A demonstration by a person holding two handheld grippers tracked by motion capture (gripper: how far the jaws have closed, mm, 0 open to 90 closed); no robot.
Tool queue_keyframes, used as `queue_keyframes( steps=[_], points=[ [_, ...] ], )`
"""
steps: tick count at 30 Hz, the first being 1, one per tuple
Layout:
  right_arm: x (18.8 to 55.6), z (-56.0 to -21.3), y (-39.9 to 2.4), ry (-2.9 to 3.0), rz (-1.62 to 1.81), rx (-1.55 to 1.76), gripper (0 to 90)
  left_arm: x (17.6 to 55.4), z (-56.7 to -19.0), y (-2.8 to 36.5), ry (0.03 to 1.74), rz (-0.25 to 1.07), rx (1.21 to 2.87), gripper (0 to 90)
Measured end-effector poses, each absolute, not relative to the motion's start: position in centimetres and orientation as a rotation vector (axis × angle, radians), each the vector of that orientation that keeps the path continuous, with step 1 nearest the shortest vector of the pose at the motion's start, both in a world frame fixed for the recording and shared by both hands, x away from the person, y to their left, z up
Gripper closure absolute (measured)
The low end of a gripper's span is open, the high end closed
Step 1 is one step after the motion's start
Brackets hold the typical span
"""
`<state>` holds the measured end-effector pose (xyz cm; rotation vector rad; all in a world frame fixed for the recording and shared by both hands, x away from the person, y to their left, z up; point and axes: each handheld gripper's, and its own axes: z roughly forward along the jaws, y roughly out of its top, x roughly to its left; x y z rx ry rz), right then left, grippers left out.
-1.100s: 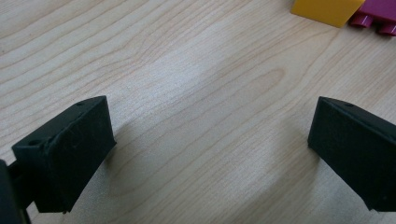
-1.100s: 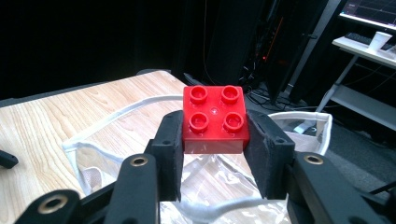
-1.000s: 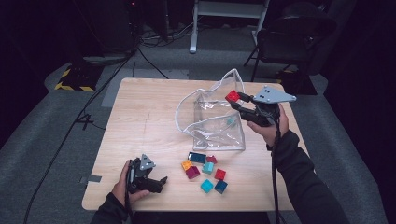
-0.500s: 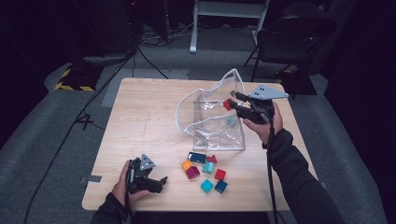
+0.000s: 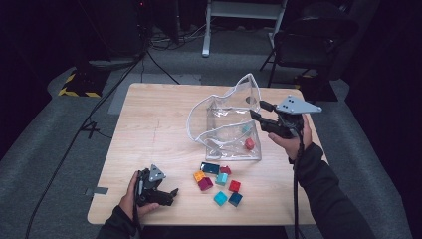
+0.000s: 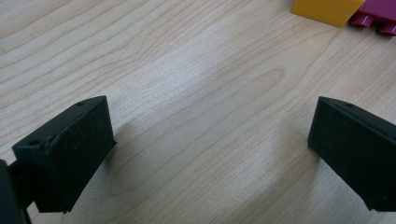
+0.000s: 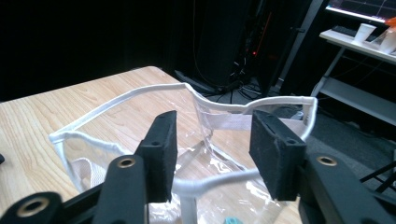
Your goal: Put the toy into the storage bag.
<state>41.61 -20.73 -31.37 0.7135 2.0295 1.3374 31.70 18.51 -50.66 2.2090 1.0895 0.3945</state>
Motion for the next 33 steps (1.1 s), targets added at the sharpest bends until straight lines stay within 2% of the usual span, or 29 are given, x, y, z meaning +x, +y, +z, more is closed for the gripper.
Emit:
queue_keyframes(
  steps=[17,33],
  points=[
    [36.7,-33.0,-23.5,2.071,1.363,0.632,46.8,31.7,-50.7,18.5,1.092,0.396,2.207,0.6],
    [33.8,-39.6,-23.9,2.233,1.335,0.585,44.5,31.6,-50.7,18.5,1.097,0.394,2.207,0.6]
  ],
)
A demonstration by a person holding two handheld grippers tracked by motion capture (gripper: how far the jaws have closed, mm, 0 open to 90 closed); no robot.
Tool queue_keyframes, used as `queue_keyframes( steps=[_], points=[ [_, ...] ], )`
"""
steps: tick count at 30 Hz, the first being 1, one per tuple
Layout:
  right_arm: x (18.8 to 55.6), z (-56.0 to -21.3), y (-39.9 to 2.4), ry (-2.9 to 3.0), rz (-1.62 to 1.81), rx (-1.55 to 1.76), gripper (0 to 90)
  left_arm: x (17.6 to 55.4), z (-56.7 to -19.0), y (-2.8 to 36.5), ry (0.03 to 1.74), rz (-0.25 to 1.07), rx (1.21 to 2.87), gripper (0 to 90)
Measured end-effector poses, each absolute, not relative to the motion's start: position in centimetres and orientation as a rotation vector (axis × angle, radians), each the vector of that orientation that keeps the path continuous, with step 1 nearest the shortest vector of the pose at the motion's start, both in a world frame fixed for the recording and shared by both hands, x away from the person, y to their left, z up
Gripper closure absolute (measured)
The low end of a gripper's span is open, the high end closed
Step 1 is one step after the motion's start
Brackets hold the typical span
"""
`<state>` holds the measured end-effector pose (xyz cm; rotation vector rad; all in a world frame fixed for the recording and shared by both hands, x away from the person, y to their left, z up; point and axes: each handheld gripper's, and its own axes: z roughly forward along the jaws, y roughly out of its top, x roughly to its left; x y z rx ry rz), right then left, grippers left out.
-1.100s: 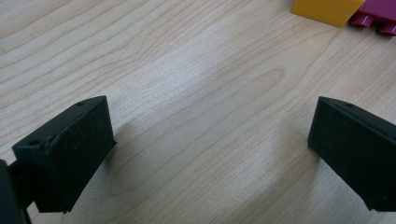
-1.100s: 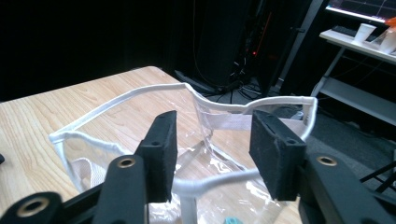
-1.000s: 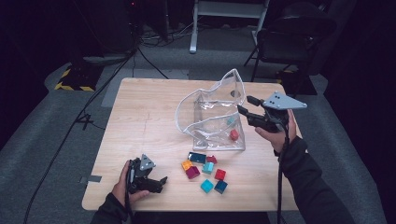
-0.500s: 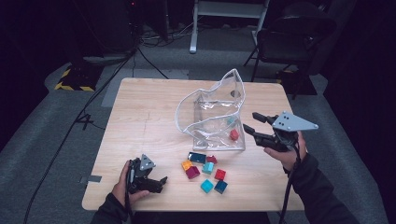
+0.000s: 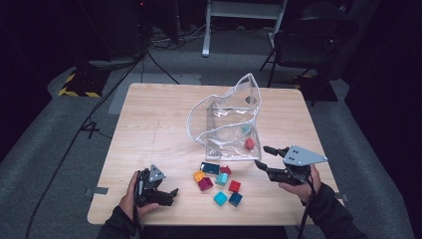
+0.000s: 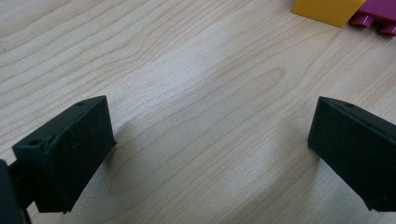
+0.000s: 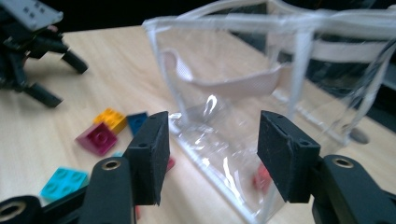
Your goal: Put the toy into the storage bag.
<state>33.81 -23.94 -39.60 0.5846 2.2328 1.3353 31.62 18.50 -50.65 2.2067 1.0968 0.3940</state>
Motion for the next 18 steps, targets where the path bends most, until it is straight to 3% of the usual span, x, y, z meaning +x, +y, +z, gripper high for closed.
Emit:
queue_keyframes(
  steps=[18],
  points=[
    [30.8,-46.7,-22.3,2.488,1.272,0.544,42.5,31.6,-50.7,18.5,1.102,0.39,2.205,0.5]
  ],
)
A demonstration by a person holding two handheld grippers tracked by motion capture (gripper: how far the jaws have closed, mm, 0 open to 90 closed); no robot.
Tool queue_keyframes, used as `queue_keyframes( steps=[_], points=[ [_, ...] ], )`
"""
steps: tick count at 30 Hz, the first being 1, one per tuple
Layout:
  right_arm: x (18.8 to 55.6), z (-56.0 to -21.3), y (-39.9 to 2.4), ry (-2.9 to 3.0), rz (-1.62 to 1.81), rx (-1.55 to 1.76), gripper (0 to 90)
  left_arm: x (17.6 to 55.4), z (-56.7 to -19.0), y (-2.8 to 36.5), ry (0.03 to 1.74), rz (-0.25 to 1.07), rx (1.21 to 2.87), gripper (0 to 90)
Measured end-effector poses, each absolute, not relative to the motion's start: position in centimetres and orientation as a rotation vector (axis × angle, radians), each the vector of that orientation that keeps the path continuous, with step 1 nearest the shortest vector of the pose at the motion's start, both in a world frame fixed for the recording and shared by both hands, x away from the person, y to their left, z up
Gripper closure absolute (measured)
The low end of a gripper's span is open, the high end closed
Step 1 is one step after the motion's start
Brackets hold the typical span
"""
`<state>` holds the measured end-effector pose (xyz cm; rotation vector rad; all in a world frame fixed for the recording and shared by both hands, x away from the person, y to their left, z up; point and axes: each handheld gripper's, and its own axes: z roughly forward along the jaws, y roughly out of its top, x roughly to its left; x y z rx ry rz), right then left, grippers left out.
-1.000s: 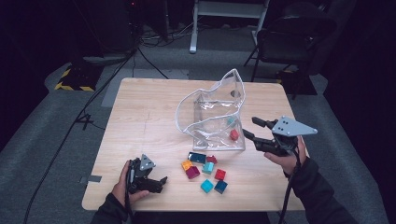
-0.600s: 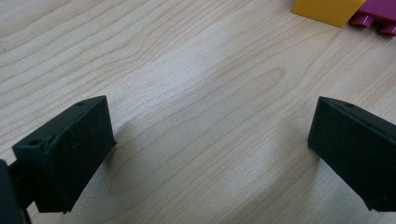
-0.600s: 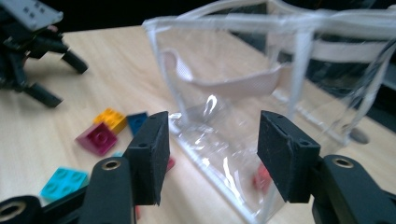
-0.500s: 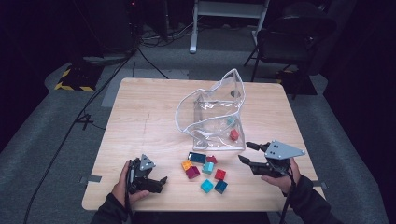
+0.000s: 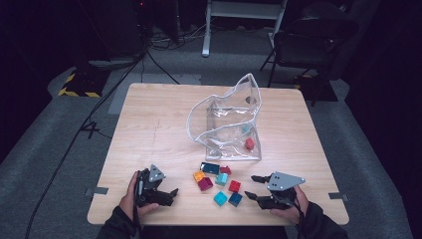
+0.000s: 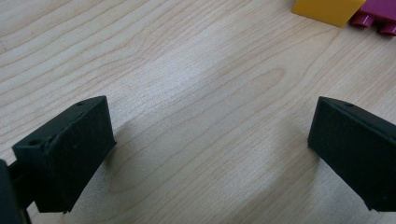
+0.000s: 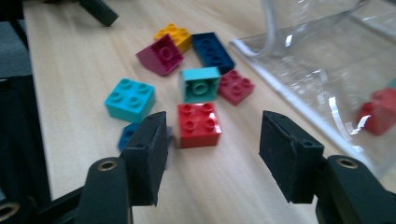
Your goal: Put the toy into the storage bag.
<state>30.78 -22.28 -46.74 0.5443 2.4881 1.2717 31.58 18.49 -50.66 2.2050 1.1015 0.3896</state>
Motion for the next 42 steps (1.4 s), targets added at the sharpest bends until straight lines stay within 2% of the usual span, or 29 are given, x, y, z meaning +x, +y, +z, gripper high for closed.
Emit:
queue_keyframes(
  steps=[12,28,33,38,42],
  points=[
    [29.5,-49.7,-19.8,2.554,1.253,0.512,41.2,31.6,-50.7,18.5,1.099,0.392,2.205,0.6],
    [29.4,-50.4,-18.3,2.562,1.186,0.562,41.1,31.6,-50.7,18.5,1.102,0.39,2.204,0.6],
    [29.9,-50.5,-18.1,2.569,1.178,0.581,45.8,31.6,-50.7,18.5,1.1,0.391,2.204,0.5],
    [29.8,-50.5,-18.1,2.576,1.176,0.574,56.8,31.6,-50.7,18.5,1.102,0.39,2.204,0.5],
    [29.8,-50.5,-18.2,2.578,1.177,0.569,58.6,31.6,-50.7,18.5,1.102,0.389,2.204,0.5]
  ],
)
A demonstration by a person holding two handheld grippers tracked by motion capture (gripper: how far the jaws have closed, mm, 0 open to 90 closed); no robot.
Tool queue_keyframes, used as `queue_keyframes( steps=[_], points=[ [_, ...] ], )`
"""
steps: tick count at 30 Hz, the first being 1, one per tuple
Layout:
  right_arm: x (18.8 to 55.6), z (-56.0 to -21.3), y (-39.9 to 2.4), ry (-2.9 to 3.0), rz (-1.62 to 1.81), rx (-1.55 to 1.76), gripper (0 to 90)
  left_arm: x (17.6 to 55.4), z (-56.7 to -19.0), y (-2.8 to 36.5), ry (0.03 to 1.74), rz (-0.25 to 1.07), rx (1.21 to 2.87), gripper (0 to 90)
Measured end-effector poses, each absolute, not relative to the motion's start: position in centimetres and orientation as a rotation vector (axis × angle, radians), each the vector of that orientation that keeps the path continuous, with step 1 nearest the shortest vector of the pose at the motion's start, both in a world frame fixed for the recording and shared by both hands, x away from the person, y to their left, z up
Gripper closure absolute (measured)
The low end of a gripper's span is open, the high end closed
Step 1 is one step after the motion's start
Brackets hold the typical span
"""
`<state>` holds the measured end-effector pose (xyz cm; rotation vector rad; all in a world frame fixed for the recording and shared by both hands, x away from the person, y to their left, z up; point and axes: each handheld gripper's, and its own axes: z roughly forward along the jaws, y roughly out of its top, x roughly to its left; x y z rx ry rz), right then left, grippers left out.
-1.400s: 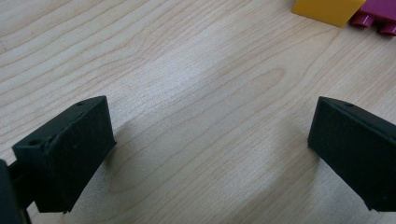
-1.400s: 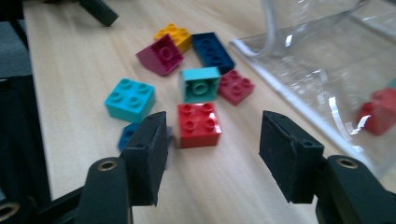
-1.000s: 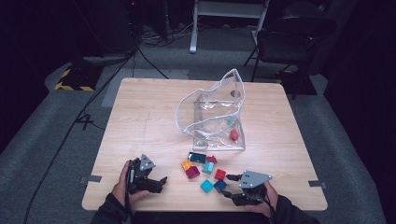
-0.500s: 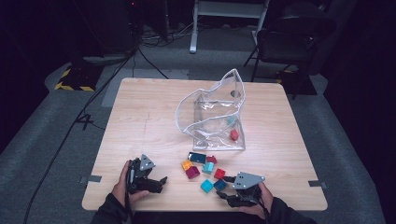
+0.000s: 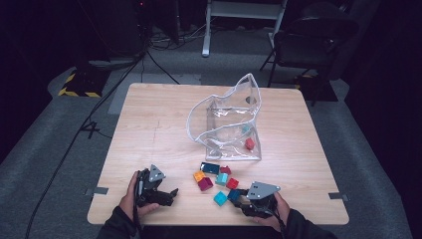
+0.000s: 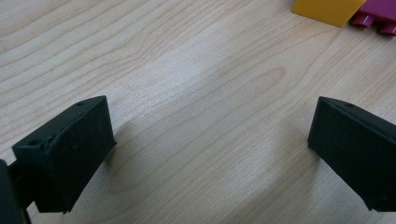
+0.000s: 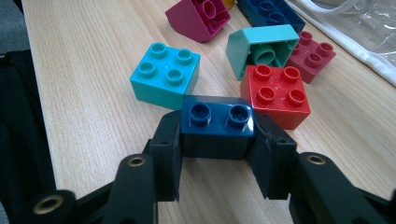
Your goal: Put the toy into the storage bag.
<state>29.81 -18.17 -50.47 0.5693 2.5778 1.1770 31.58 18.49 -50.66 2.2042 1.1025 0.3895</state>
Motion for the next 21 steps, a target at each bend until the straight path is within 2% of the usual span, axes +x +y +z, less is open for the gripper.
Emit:
queue_keyframes(
  steps=[21],
  points=[
    [30.8,-48.1,-21.7,2.464,1.228,0.631,58.9,31.6,-50.7,18.5,1.102,0.39,2.204,0.6]
  ],
)
